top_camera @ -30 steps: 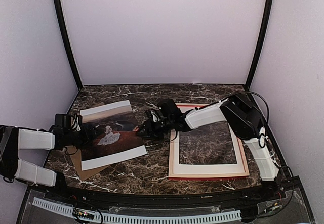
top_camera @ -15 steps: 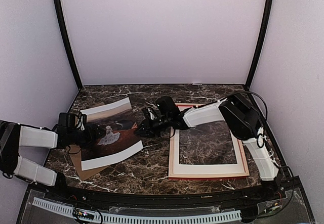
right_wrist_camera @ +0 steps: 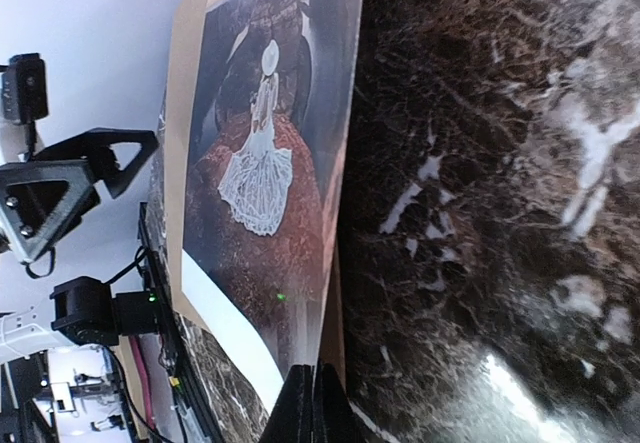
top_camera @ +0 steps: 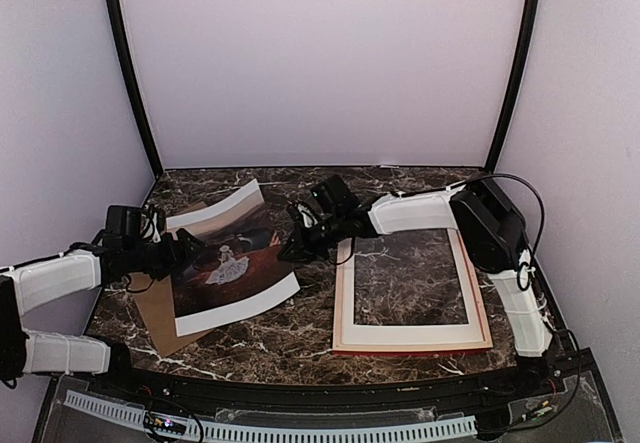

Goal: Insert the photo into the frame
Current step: Pick up the photo from the backboard.

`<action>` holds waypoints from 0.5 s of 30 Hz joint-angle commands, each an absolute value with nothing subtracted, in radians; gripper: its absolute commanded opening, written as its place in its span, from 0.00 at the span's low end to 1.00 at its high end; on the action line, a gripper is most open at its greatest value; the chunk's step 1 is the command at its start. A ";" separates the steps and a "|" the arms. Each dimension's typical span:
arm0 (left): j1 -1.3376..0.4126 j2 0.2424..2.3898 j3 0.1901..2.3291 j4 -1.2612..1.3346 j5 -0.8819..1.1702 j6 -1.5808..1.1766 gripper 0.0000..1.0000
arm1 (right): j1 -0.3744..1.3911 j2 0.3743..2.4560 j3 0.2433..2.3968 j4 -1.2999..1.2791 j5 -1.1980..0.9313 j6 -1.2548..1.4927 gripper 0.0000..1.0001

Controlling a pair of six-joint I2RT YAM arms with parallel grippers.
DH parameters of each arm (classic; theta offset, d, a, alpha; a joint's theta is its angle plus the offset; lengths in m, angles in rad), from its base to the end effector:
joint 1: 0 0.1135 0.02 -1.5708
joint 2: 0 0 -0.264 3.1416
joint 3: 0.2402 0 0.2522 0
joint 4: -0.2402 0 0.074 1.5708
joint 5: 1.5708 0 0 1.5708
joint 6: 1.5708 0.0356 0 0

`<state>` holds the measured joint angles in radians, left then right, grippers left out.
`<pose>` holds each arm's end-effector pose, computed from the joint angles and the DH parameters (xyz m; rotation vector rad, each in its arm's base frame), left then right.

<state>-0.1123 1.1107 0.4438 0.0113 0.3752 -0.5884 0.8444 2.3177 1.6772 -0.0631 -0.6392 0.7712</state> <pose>0.2144 -0.0373 0.1804 -0.3309 2.2687 -0.7929 0.3227 0.3952 0.1426 -0.4919 2.5765 1.4606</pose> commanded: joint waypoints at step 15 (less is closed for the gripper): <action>-0.263 1.062 0.705 -0.095 0.335 -0.640 0.99 | 0.803 1.939 2.055 -0.919 0.020 0.280 0.00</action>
<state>-0.2214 1.0405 0.6514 -0.0788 0.3546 -0.6228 0.7849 1.9671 1.9636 -0.7094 -0.1997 0.3683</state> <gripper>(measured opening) 0.990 0.004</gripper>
